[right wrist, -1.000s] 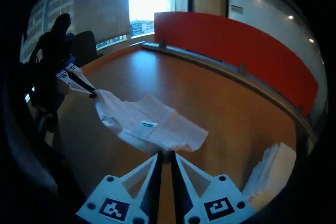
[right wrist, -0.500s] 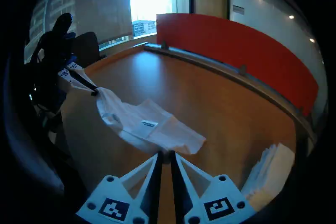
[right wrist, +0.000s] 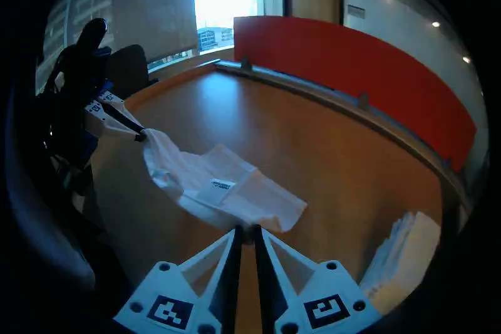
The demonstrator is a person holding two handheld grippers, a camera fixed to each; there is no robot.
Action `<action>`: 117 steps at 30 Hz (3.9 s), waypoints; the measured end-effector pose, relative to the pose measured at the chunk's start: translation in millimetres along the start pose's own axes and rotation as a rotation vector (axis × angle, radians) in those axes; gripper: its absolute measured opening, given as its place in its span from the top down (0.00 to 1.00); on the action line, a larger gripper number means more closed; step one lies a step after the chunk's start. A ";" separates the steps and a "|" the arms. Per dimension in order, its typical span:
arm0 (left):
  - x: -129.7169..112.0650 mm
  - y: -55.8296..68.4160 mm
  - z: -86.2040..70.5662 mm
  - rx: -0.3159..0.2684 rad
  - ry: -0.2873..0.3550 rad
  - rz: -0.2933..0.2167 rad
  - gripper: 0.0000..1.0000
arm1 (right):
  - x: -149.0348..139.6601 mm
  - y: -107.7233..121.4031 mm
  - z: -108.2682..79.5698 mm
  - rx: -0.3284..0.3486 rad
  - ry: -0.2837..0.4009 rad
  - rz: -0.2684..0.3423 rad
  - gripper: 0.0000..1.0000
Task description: Fold towel
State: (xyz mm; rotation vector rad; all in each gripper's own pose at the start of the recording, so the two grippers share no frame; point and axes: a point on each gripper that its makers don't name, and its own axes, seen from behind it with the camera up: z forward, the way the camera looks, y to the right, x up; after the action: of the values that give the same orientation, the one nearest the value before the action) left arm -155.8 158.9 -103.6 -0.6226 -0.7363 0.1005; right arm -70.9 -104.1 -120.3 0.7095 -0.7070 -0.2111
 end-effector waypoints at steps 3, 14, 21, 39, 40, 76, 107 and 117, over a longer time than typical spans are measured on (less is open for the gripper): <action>-4.0 -0.8 3.2 0.002 -0.009 -0.010 0.85 | -2.9 1.0 2.2 0.001 -0.008 0.000 0.86; -14.0 -10.0 25.2 0.021 -0.032 -0.033 0.85 | -16.0 8.5 18.8 0.001 -0.048 0.024 0.86; -16.0 -13.2 38.3 0.020 -0.042 -0.045 0.85 | -22.0 14.7 29.1 0.004 -0.066 0.026 0.86; -9.7 -39.9 78.2 0.063 -0.075 -0.061 0.85 | -21.3 44.1 65.9 -0.028 -0.095 0.050 0.86; -9.0 -41.5 80.2 0.065 -0.077 -0.059 0.85 | -20.9 46.0 68.1 -0.031 -0.096 0.052 0.86; -28.1 -78.6 144.0 0.105 -0.161 -0.079 0.77 | -43.4 76.6 136.1 -0.056 -0.170 0.096 0.83; -14.8 -112.8 155.6 0.223 -0.144 -0.041 0.07 | -39.3 116.1 155.8 -0.197 -0.130 0.042 0.34; -8.4 -123.4 151.7 0.258 -0.124 -0.046 0.07 | -33.9 120.9 155.1 -0.212 -0.112 0.055 0.13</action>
State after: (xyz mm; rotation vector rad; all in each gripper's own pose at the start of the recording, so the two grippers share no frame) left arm -277.0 130.8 47.5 -0.3557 -0.8413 0.1896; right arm -204.9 -81.0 25.7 0.4778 -0.7966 -0.2723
